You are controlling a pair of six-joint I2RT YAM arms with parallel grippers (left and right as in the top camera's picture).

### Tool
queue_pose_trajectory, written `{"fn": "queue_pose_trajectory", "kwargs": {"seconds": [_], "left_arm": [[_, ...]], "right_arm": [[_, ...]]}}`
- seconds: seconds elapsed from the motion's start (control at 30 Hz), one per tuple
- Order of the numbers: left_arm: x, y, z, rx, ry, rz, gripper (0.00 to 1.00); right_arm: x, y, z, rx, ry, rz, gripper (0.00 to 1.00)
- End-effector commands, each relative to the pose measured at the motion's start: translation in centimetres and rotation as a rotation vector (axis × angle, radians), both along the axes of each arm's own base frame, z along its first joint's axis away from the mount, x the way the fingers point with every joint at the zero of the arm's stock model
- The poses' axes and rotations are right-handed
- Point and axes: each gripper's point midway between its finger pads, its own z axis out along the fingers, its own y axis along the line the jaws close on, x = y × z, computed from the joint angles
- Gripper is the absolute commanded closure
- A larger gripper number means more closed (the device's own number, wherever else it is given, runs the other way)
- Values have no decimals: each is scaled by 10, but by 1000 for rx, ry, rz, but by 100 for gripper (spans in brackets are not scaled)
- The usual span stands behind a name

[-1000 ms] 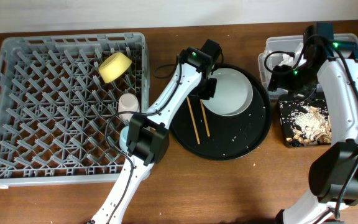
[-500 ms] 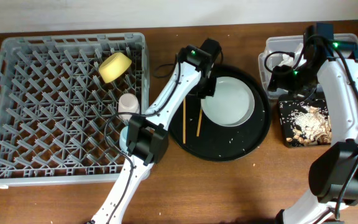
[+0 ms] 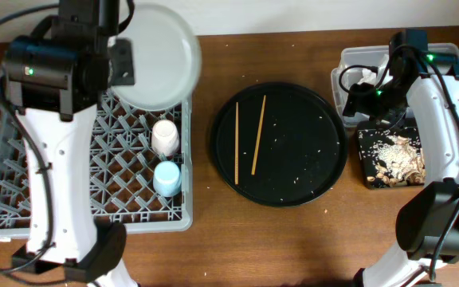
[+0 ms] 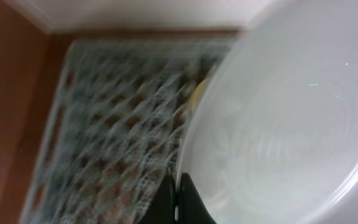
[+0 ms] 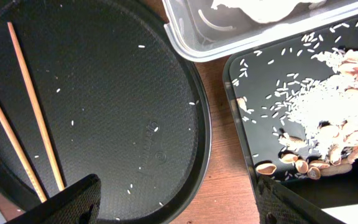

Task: Sort waste into correct bins and load items into the dishwasher rack
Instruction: 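Stand the white plate upright in the rack with the left gripper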

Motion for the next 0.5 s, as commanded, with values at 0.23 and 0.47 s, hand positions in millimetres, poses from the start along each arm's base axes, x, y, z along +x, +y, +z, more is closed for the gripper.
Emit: {"fn": "queue_pose_trajectory", "kwargs": {"seconds": [0.23, 0.47], "left_arm": [[-17, 107, -121, 558, 135, 485, 100], [-9, 87, -118, 605, 79, 446, 99]], "right_arm": [[5, -1, 4, -11, -26, 9, 19], [5, -1, 4, -11, -25, 9, 19]]}}
